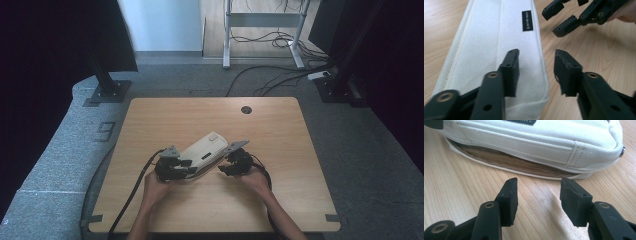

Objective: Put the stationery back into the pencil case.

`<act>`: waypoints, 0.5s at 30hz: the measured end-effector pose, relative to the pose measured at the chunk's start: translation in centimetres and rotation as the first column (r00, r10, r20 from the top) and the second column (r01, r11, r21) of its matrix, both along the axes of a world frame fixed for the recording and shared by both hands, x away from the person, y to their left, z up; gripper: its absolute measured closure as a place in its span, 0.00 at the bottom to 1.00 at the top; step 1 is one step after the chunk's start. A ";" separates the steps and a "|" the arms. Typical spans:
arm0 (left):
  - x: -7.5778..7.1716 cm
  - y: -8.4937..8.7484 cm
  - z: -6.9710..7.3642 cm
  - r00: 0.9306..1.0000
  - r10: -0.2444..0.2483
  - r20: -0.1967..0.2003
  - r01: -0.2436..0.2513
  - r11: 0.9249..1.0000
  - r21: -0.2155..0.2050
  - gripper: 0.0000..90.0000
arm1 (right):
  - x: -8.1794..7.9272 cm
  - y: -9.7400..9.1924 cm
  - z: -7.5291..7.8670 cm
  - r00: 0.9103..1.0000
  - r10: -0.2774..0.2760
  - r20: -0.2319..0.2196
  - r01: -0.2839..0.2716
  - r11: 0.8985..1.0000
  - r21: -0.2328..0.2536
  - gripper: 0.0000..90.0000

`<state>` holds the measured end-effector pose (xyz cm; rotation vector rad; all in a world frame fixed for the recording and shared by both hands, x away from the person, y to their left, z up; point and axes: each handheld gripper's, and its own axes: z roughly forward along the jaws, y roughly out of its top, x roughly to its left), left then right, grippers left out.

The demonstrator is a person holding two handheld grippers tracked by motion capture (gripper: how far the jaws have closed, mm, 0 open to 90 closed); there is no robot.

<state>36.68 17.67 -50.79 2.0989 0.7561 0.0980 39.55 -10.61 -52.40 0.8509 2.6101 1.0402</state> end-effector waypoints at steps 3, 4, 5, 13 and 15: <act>0.0 0.1 0.1 1.000 0.011 0.004 -0.011 1.000 0.002 0.50 | -0.1 0.0 0.1 1.000 -0.002 -0.003 0.002 1.000 0.002 0.49; 0.0 0.1 0.1 1.000 0.013 0.005 -0.013 1.000 0.001 0.46 | -0.2 -0.1 0.1 1.000 0.002 -0.001 -0.002 1.000 0.003 0.46; 0.0 0.1 0.2 1.000 0.013 0.005 -0.013 1.000 -0.002 0.44 | -0.2 -0.1 0.1 1.000 0.005 -0.002 -0.005 1.000 0.004 0.45; -0.3 0.4 0.9 1.000 0.023 0.013 -0.022 1.000 -0.017 0.28 | -0.8 -0.3 0.7 1.000 0.011 0.008 -0.011 1.000 0.020 0.31; -0.6 0.5 1.3 0.999 0.025 0.020 -0.025 1.000 -0.014 0.24 | -1.0 -0.5 1.0 1.000 0.004 0.015 -0.005 1.000 0.027 0.22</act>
